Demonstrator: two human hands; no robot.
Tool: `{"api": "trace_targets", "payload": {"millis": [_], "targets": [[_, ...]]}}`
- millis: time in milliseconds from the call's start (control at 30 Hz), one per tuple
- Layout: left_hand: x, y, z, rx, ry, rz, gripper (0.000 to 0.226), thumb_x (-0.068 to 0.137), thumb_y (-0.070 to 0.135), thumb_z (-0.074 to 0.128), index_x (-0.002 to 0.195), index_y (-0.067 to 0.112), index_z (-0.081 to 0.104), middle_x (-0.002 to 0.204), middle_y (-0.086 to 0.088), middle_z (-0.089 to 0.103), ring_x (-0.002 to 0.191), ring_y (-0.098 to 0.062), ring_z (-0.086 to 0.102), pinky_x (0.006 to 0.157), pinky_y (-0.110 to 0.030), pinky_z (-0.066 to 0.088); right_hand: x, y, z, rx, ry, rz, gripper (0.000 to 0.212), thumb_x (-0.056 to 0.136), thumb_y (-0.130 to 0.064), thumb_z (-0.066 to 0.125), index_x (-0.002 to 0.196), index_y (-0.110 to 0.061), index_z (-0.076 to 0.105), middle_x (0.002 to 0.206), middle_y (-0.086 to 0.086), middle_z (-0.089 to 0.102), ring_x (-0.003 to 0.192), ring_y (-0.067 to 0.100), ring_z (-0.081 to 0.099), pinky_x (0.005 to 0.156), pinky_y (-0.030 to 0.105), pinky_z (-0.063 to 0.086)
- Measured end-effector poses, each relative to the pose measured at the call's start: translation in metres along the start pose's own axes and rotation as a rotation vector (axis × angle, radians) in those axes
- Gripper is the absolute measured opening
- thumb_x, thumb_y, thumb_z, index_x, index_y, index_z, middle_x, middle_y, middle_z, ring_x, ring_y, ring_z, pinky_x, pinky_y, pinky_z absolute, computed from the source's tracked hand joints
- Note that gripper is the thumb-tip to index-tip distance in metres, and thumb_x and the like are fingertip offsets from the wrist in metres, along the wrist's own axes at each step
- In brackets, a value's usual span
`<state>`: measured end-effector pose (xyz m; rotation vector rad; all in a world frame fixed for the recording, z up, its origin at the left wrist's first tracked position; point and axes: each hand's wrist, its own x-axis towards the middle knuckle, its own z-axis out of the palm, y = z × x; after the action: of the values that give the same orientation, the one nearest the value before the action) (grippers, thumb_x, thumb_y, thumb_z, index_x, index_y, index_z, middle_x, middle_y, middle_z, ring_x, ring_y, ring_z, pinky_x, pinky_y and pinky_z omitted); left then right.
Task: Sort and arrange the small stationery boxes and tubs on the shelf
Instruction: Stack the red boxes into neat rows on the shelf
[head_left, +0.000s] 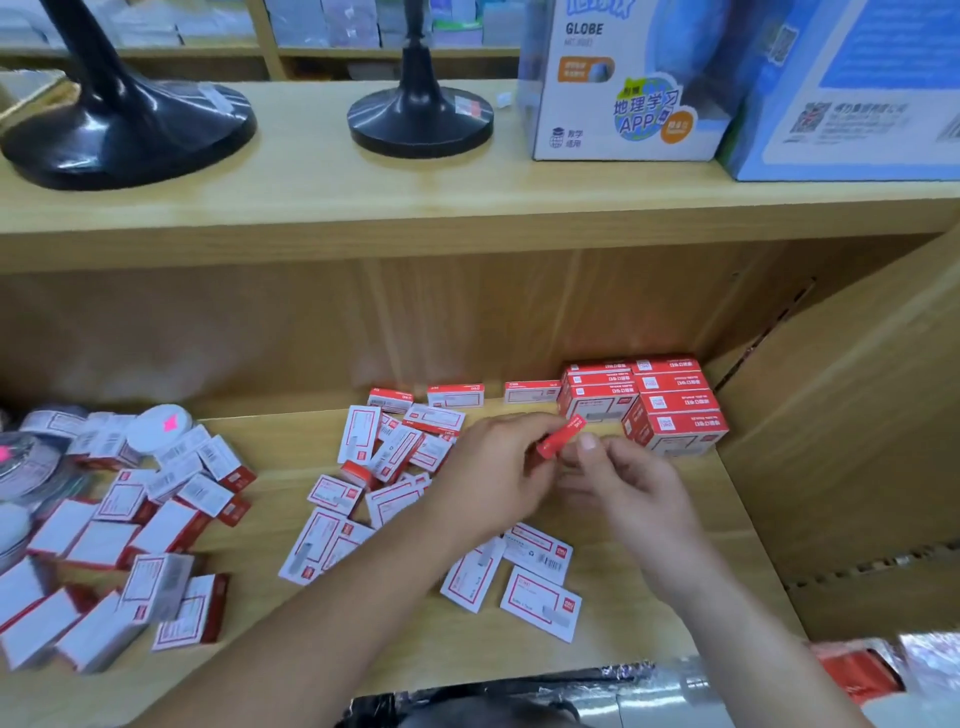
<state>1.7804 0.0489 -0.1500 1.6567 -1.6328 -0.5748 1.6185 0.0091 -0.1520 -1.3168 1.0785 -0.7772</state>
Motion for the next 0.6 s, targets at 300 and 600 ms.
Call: {"api": "trace_targets", "payload": {"millis": [300, 600], "targets": [[-0.017, -0.009, -0.026, -0.607, 0.092, -0.377, 0.032, 0.09, 0.007, 0.076, 0.119, 0.02, 0.07, 0.105, 0.003, 0.074, 0.088, -0.011, 0.075, 0.075, -0.023, 0.06, 0.002, -0.003, 0.003, 0.093, -0.032, 0.023, 0.02, 0.098, -0.002, 0.06, 0.113, -0.01, 0.069, 0.099, 0.007, 0.078, 0.079, 0.029, 0.075, 0.071, 0.035, 0.062], [-0.013, -0.025, -0.031, -0.273, -0.014, -0.206, 0.046, 0.088, 0.019, 0.079, 0.131, 0.028, 0.066, 0.11, 0.012, 0.067, 0.092, -0.006, 0.064, 0.071, -0.016, 0.046, 0.008, -0.01, 0.011, -0.152, -0.074, -0.173, 0.025, 0.097, -0.002, 0.061, 0.101, -0.024, 0.072, 0.091, -0.009, 0.076, 0.076, 0.006, 0.067, 0.069, 0.022, 0.056]]}}
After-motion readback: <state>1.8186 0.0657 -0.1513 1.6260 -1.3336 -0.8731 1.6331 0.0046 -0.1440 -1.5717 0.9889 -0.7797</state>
